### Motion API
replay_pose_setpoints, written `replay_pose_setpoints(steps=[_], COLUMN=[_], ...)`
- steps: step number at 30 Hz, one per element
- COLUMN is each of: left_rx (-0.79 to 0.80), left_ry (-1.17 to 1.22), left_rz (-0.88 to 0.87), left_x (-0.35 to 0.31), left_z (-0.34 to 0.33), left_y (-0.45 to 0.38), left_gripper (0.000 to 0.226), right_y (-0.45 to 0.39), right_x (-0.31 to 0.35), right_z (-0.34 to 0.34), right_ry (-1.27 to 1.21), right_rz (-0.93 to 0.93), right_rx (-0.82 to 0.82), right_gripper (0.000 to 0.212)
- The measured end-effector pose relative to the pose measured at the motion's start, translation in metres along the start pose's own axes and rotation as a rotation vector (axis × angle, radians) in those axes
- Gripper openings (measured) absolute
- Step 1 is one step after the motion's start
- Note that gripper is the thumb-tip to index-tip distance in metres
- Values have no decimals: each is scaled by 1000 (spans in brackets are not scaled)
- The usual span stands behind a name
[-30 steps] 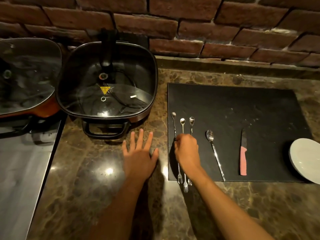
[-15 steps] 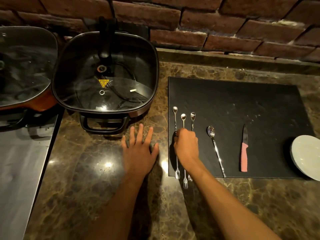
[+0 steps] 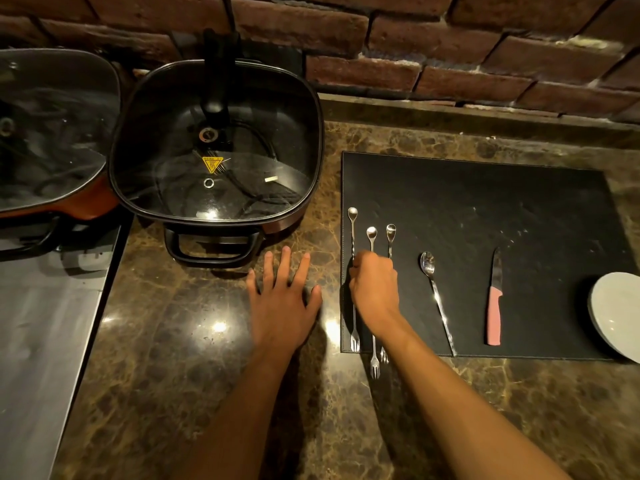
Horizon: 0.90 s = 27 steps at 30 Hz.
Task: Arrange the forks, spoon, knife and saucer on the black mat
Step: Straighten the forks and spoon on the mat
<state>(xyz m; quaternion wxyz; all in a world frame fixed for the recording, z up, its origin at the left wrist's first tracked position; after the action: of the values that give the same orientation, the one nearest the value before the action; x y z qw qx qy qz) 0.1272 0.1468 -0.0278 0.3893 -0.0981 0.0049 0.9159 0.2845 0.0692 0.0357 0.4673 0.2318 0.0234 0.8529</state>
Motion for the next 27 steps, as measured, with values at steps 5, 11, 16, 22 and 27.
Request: replay_pose_setpoints(steps=[5, 11, 16, 22, 27], left_rx=[0, 0, -11, 7, 21], left_ry=[6, 1, 0, 16, 12], left_rz=[-1, -2, -6, 4, 9], left_x=[0, 0, 0, 1, 1], left_z=[1, 0, 1, -1, -1], left_y=[0, 0, 0, 0, 0], left_gripper=[66, 66, 65, 65, 65], right_y=[0, 0, 5, 23, 29], right_x=[0, -1, -10, -39, -43], right_z=[1, 1, 18, 19, 13], right_ry=[-15, -54, -145, -84, -24], right_rz=[-3, -6, -35, -129, -152], right_rx=[-3, 16, -60, -10, 22], right_gripper=[13, 11, 13, 13, 12])
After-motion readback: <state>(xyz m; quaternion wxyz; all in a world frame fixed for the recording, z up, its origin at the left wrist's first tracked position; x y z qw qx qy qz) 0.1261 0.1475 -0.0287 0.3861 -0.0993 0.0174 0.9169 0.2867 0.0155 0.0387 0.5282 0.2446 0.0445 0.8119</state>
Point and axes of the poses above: each hand's wrist, its own y-axis away from the middle knuckle, its own z-axis out of the back of the hand, x = y × z, the point moved 9 cm from there along -y, towards the middle knuckle, and after that the axes turned 5 degrees about -z, right-handed, at the moved point
